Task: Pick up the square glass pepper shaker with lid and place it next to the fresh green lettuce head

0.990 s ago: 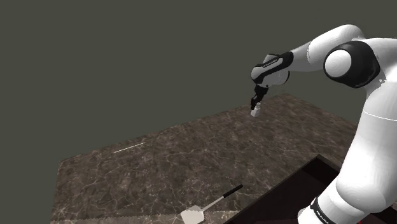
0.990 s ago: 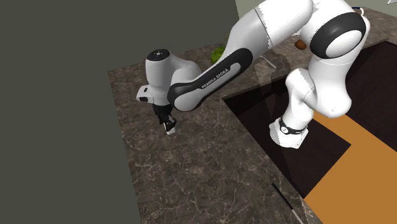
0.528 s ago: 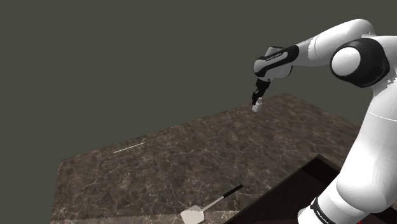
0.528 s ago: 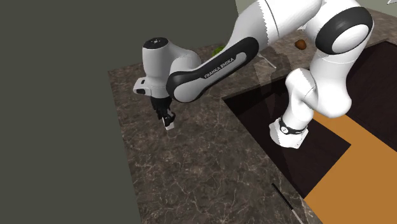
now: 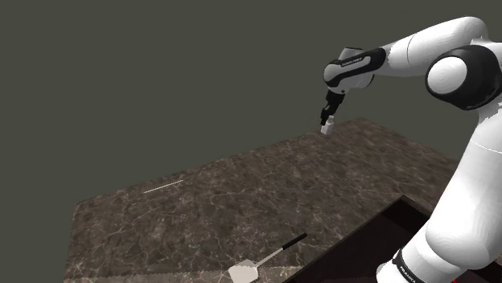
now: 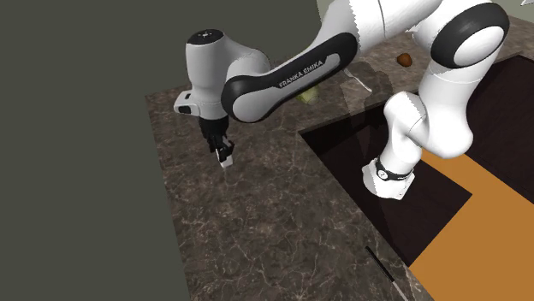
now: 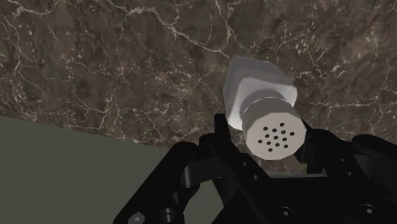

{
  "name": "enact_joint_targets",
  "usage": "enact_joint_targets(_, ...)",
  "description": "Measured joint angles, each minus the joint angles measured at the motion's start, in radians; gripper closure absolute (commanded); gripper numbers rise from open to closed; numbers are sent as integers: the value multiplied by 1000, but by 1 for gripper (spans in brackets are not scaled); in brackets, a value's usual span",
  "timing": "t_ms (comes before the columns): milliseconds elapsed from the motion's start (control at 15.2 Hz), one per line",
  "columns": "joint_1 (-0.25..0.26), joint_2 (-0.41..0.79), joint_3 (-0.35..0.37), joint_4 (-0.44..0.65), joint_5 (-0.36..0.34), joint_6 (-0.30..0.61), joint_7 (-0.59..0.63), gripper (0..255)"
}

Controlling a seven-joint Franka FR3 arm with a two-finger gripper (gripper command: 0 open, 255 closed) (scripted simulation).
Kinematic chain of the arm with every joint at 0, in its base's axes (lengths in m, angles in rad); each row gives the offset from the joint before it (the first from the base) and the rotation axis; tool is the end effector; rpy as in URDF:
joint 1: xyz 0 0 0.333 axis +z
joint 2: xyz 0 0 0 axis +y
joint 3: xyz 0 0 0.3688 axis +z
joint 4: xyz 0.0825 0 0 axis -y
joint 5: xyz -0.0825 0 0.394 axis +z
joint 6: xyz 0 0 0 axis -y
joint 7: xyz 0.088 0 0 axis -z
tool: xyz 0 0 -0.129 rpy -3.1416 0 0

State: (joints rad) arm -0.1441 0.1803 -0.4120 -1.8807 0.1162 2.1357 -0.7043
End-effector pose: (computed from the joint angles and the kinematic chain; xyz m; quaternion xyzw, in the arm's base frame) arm 0.5450 -0.3155 0.4551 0.9976 0.0497 0.0455 0.0150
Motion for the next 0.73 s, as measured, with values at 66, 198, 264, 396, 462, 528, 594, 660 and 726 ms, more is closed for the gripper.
enact_joint_targets(66,1,-5,0,7,-3,-12,3,255)
enact_joint_targets(198,2,-15,-2,24,-9,-37,7,255)
enact_joint_targets(264,2,-20,-2,34,-12,-53,10,255)
enact_joint_targets(396,3,-26,-3,50,-16,-73,12,255)
enact_joint_targets(462,4,-30,-3,59,-18,-85,15,255)
enact_joint_targets(528,3,-31,-4,71,-19,-99,15,255)
enact_joint_targets(594,2,-33,-5,81,-20,-111,14,255)
enact_joint_targets(660,3,-38,-5,89,-23,-123,18,255)
enact_joint_targets(726,3,-38,-5,102,-23,-136,18,255)
